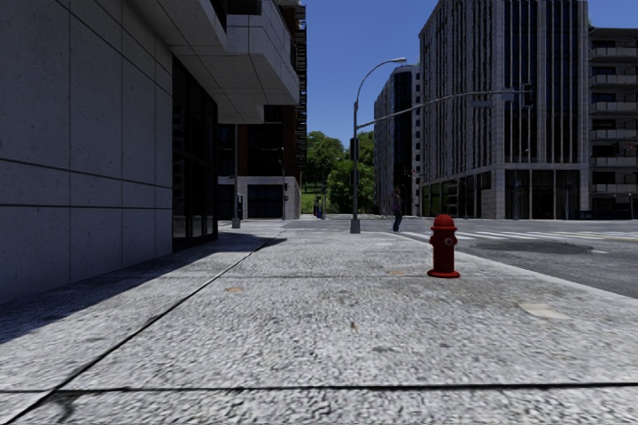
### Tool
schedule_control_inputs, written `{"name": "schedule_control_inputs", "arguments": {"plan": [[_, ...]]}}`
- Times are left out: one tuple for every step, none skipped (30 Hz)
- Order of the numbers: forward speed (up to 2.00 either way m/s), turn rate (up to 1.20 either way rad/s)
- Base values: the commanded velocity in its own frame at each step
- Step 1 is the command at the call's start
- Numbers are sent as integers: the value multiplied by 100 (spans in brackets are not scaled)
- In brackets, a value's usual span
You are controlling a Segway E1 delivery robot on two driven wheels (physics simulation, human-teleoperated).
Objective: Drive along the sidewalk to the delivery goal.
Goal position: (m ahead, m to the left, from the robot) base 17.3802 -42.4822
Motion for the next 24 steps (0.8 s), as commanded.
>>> {"name": "schedule_control_inputs", "arguments": {"plan": [[200, 0], [200, 0], [200, 0], [200, 0], [200, 0], [200, 0], [200, 0], [200, 0], [200, 0], [200, 0], [200, 0], [200, 0], [200, 0], [200, 0], [200, 0], [200, 0], [200, 0], [200, 0], [200, 0], [200, 0], [200, 0], [200, 0], [200, 0], [200, 0]]}}
